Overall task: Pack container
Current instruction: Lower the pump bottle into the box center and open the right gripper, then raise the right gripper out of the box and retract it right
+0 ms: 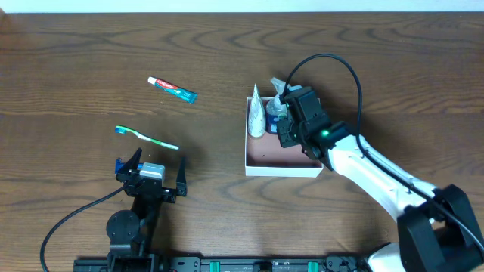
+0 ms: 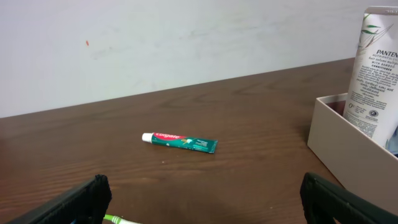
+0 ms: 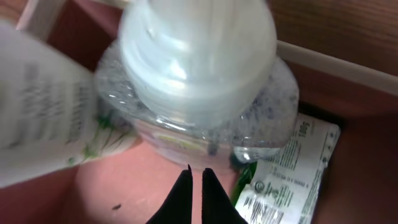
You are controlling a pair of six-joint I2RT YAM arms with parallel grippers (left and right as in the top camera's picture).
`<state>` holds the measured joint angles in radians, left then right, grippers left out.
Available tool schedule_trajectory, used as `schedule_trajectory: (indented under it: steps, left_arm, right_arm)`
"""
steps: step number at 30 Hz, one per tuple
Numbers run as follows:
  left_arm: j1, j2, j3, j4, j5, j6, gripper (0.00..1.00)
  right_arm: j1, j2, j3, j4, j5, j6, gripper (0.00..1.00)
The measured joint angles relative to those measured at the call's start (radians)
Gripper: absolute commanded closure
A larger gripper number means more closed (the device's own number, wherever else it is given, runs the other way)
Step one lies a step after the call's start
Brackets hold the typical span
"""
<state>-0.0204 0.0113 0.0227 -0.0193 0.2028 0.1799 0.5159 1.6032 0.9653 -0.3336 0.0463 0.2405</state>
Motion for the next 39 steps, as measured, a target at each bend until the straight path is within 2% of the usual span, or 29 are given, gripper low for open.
schedule_trajectory:
  steps: [11,27,32,35,36,39]
  left_arm:
    - [0.000,0.000,0.000,0.000,0.000,0.000,0.02]
    - [0.000,0.000,0.000,0.000,0.000,0.000,0.02]
    - [0.000,0.000,0.000,0.000,0.000,0.000,0.02]
    - [0.000,0.000,0.000,0.000,0.000,0.000,0.02]
    - [0.000,0.000,0.000,0.000,0.000,0.000,0.02]
    - [0.000,0.000,0.000,0.000,0.000,0.000,0.02]
  right_arm:
    - [0.013,-0.251,0.000,-0.097,-0.009,0.000,0.88]
    - [0.051,-0.264,0.000,-0.136,-0.004,0.010,0.85]
    - [0.049,-0.311,0.007,-0.204,-0.002,0.034,0.70]
    - [0.049,-0.356,0.051,-0.276,0.008,0.042,0.51]
    - [0.049,-0.369,0.076,-0.307,0.013,0.040,0.41]
    - [0.049,-0.398,0.166,-0.415,0.022,0.026,0.26]
